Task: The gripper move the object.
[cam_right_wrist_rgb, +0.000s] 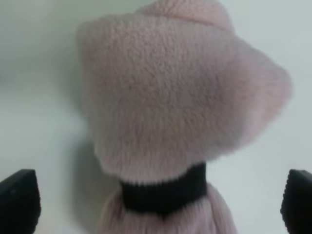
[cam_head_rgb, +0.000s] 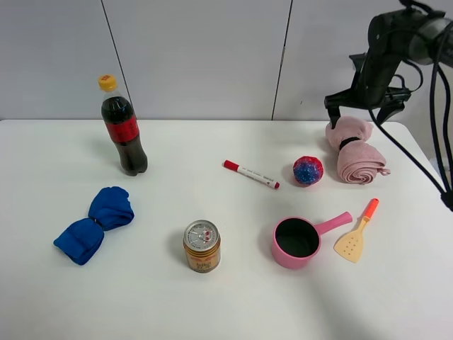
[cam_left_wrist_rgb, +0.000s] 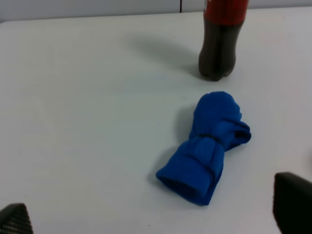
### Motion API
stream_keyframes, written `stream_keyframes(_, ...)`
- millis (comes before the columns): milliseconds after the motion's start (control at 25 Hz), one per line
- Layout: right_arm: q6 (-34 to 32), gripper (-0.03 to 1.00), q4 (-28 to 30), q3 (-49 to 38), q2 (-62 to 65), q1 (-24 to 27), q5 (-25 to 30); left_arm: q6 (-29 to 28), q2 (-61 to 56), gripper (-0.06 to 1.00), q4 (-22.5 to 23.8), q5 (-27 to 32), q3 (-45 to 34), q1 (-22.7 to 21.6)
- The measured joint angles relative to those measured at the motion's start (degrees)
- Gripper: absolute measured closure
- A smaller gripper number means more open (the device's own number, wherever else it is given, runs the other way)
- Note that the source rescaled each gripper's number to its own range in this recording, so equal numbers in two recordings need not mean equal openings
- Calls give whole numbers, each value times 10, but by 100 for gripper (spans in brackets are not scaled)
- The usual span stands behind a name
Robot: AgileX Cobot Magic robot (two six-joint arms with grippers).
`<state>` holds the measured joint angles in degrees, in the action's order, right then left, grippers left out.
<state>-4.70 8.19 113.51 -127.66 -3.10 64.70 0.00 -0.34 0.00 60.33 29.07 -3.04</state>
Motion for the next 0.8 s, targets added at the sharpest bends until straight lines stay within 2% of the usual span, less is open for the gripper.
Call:
stream_keyframes(120, 7, -3, -5, 15, 39, -3, 40, 0, 0, -6, 0, 0, 0, 0)
stream_keyframes(440, 27, -3, -60, 20, 141, -5, 48, 0, 0, -6, 0, 0, 0, 0)
stream_keyframes(800, 51, -3, -70, 20, 321, -7, 52, 0, 0, -6, 0, 0, 0, 0)
